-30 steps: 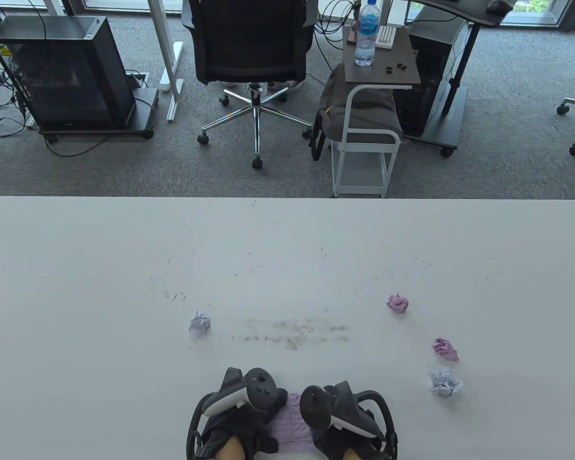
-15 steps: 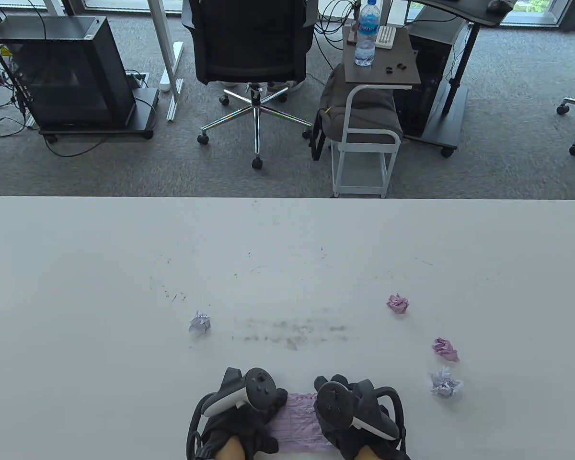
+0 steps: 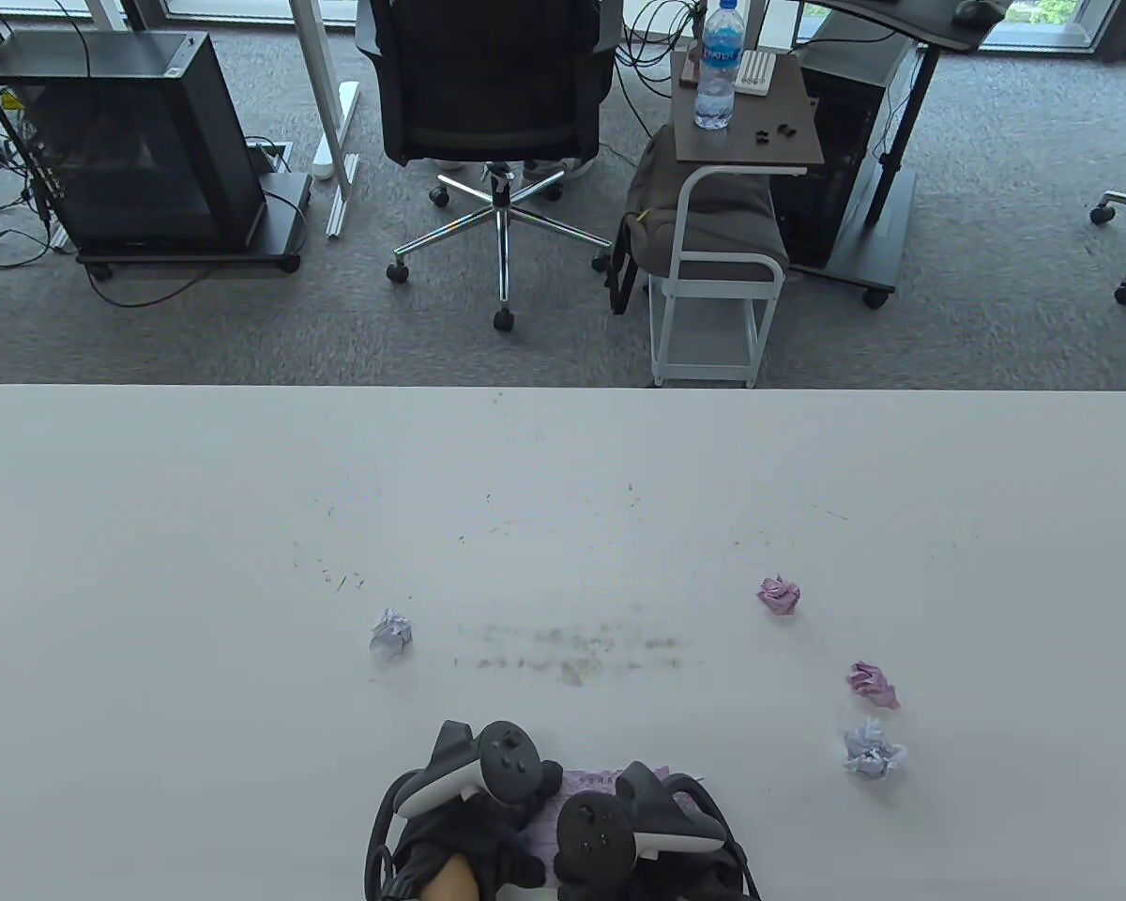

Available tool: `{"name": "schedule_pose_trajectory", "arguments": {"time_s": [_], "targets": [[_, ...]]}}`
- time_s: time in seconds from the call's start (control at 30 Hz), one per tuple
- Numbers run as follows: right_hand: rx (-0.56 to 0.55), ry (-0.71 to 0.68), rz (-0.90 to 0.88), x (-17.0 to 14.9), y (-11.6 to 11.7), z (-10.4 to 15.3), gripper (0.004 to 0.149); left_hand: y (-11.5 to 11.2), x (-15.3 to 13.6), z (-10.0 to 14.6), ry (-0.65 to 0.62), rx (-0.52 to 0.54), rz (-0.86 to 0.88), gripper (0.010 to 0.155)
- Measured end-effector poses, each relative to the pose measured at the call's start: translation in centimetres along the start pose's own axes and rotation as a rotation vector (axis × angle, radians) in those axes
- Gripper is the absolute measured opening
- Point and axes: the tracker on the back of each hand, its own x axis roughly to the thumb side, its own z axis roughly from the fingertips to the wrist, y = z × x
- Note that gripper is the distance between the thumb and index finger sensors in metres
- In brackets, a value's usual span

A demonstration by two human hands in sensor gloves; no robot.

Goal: Flatten crumpled invoices and stack

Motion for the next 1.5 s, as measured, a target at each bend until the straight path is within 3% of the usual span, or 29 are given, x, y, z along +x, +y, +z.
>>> {"name": "schedule_pose_trajectory", "arguments": {"time_s": [0.27,0.5,0.57,0.67,0.73,1.0,1.17,1.4,1.5], "targets": [[0.016,0.266,-0.130,-4.3,-0.9,1.6,0.035,0.0,0.0,0.0,-0.003,0.009,-0.007,0.087],[0.008,0.320,-0.324,-7.4,-1.3,3.4,0.037,0.0,0.0,0.0,-0.003,0.011,-0.011,0.087],[-0.120,0.299,-0.418,-8.3,-2.0,4.4,0.039,0.0,0.0,0.0,-0.002,0.012,-0.015,0.087],[-0.451,0.302,-0.477,-9.1,-3.2,6.4,0.042,0.0,0.0,0.0,0.000,0.011,-0.016,0.087],[-0.531,0.285,-0.497,-9.0,-3.5,6.8,0.044,0.0,0.1,0.0,0.000,0.010,-0.014,0.087],[-0.296,0.107,-0.310,-4.7,-2.0,3.1,0.045,0.0,0.0,0.0,-0.004,0.010,-0.015,0.087],[-0.208,0.287,-0.070,-4.6,-1.4,1.5,0.047,0.0,0.0,0.0,-0.007,0.004,-0.013,0.087],[-0.238,0.364,-0.087,-5.5,-1.5,1.9,0.047,0.0,0.1,0.0,-0.008,0.003,-0.012,0.087],[-0.284,0.331,-0.171,-6.1,-1.8,2.5,0.047,0.0,0.1,0.0,-0.009,0.004,-0.010,0.087]]}}
